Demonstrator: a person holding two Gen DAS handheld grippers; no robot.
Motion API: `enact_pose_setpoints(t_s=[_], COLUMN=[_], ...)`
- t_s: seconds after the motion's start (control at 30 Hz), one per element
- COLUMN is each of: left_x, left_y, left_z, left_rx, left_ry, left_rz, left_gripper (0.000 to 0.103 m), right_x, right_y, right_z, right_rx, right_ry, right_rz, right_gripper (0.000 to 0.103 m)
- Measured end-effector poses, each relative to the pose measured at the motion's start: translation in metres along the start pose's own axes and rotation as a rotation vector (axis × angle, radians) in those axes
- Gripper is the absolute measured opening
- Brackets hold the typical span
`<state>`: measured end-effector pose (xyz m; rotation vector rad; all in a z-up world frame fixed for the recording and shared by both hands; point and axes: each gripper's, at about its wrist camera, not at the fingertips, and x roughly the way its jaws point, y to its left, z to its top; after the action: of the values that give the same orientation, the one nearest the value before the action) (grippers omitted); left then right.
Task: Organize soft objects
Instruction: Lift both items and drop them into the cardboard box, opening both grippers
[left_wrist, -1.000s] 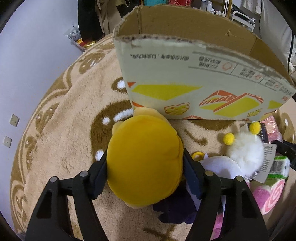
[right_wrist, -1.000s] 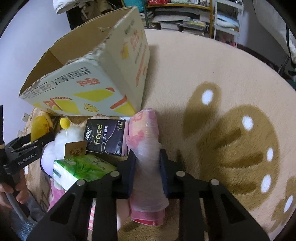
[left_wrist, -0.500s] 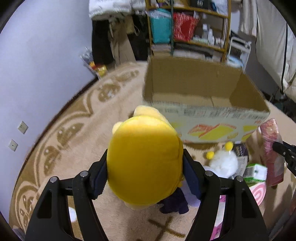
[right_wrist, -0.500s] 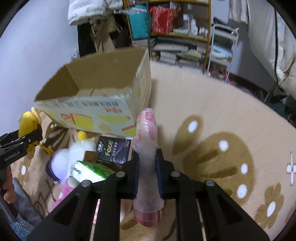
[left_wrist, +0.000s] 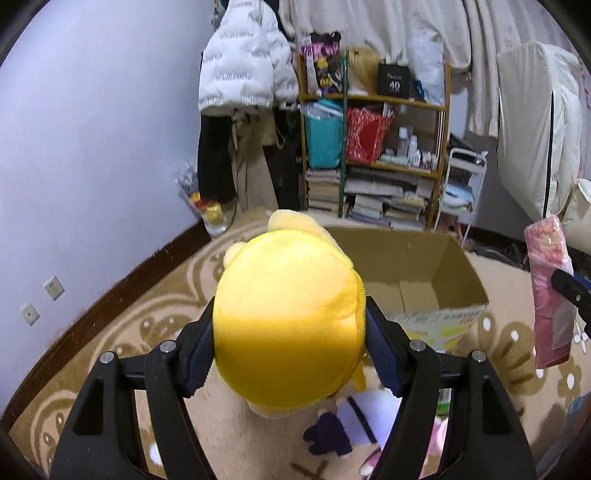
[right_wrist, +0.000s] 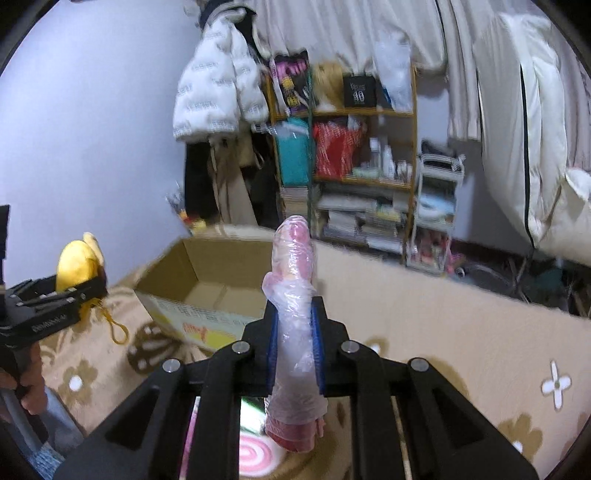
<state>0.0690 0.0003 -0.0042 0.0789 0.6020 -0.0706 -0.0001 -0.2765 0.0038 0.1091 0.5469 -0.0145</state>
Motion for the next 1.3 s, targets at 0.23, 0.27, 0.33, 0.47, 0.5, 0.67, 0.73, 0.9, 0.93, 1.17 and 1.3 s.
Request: enact_pose_setpoints(t_s=[0.23, 0.27, 0.33, 0.47, 0.5, 0.67, 0.73, 0.9, 0.93, 1.17, 1.3], left_x=[-0.014, -0.015, -0.016, -0.015, -0.013, 0.002, 0.010, 0.032, 0.035, 0.062, 0.076], left_y=[-0.011, -0.012, -0.013, -0.016, -0.016, -0.021, -0.024, -0.027, -0.028, -0.030, -0.032], left_z=[0.029, 0.032, 0.037, 0.046, 0.047, 0.050, 0.051, 0.051, 0.051, 0.042, 0.036], left_rx=[0.058, 0.062, 0.069, 0.090, 0.096, 0.103, 0.108, 0.100, 0.096, 0.094, 0.076], left_ry=[-0.093, -0.099, -0.111, -0.130, -0.132, -0.119, -0.108, -0.080, -0.073, -0.027, 0.007], left_rz=[0.045, 0.045, 0.046, 0.047, 0.047, 0.034, 0.033, 0.020, 0.017, 0.017, 0.001], left_gripper=[0.071, 0.071, 0.071, 0.071, 0.071, 0.071, 0.071, 0.072, 0.072, 0.072, 0.072], right_x=[0.003, 0.007, 0.013, 0.025, 0.027, 0.042, 0.047, 0.060, 0.062, 0.083, 0.093], right_y=[0.010, 0.010, 0.009, 0.007, 0.006, 0.004, 0.003, 0.000, 0.000, -0.003, -0.003], right_z=[0.027, 0.030, 0.036, 0.046, 0.047, 0.054, 0.054, 0.055, 0.054, 0.050, 0.046], right_rx=[-0.022, -0.019, -0.020, -0.010, -0.008, -0.013, -0.013, -0.009, -0.010, 0.001, 0.010], right_ry=[-0.081, -0.083, -0.086, -0.086, -0.086, -0.076, -0.069, -0.054, -0.051, -0.020, 0.000], right_rz=[0.037, 0.043, 0.047, 0.062, 0.066, 0.076, 0.079, 0.090, 0.091, 0.115, 0.133], right_gripper=[0.017, 0.017, 0.017, 0.017, 0.017, 0.017, 0.017, 0.017, 0.017, 0.017, 0.017])
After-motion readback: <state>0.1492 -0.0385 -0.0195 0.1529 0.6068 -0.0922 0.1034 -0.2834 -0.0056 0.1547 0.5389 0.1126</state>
